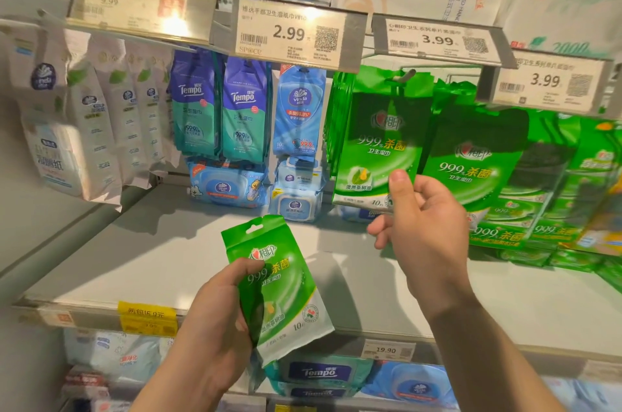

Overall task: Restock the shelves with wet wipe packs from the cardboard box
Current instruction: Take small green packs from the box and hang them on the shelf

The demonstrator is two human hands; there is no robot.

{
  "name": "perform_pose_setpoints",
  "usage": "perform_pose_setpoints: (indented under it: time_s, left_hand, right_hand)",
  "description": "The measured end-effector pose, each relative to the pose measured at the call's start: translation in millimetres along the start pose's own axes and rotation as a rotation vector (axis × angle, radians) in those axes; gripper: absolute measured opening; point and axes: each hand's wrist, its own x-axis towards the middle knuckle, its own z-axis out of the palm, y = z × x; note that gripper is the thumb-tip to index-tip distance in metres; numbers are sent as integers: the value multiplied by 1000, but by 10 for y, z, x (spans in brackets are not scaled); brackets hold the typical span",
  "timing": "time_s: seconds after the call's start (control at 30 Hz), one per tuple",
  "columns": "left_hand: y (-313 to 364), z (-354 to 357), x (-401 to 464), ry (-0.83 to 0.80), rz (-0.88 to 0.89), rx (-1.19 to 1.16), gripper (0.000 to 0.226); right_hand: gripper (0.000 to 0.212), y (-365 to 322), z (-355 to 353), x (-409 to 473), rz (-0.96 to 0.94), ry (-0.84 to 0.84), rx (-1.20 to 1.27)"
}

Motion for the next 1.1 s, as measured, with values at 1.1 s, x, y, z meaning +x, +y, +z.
perform_pose_setpoints:
  time_s: [1.1]
  left_hand:
    - [-13, 710, -446, -470, 513, 497, 33]
  right_hand:
    - [34, -32, -602, -625, 140, -461, -46]
